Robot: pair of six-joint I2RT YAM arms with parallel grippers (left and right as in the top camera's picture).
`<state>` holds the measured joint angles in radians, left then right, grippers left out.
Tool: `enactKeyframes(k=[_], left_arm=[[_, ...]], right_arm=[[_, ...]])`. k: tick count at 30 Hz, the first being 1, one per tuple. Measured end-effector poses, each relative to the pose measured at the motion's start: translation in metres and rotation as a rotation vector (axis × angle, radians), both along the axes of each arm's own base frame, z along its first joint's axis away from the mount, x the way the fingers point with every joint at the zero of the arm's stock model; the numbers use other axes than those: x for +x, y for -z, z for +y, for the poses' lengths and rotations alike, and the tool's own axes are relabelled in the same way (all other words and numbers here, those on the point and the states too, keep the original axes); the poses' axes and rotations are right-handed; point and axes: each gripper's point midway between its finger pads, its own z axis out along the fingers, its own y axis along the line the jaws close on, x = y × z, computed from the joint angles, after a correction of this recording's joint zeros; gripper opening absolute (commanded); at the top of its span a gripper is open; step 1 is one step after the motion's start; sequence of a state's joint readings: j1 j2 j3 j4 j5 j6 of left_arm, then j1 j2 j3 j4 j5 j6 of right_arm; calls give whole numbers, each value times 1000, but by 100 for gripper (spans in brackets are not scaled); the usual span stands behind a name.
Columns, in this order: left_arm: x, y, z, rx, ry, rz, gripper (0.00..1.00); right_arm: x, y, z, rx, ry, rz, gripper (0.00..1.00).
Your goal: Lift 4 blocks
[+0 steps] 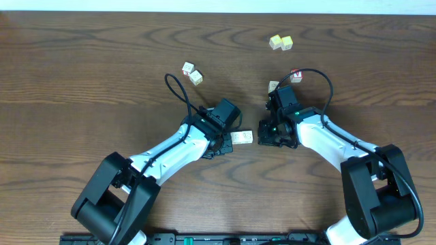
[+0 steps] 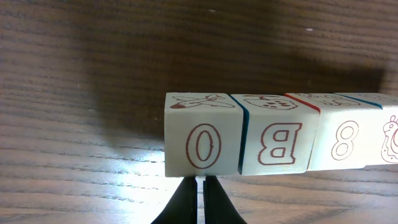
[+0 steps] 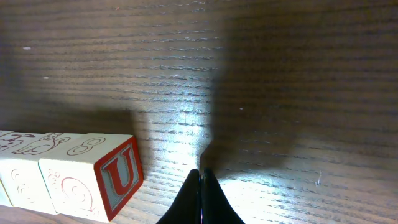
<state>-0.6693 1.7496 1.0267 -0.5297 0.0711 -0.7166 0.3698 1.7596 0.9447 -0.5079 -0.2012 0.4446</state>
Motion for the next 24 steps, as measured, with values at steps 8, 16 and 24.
enactKeyframes(k=[8, 16, 24], left_arm=[[0, 0, 0, 1, 7, -1, 7], [-6, 0, 1, 2, 10, 23, 7], [0, -67, 9, -104, -20, -95, 7]], right_arm=[[0, 0, 0, 0, 0, 0, 1], [0, 0, 0, 0, 0, 0, 1], [3, -1, 1, 5, 0, -14, 1]])
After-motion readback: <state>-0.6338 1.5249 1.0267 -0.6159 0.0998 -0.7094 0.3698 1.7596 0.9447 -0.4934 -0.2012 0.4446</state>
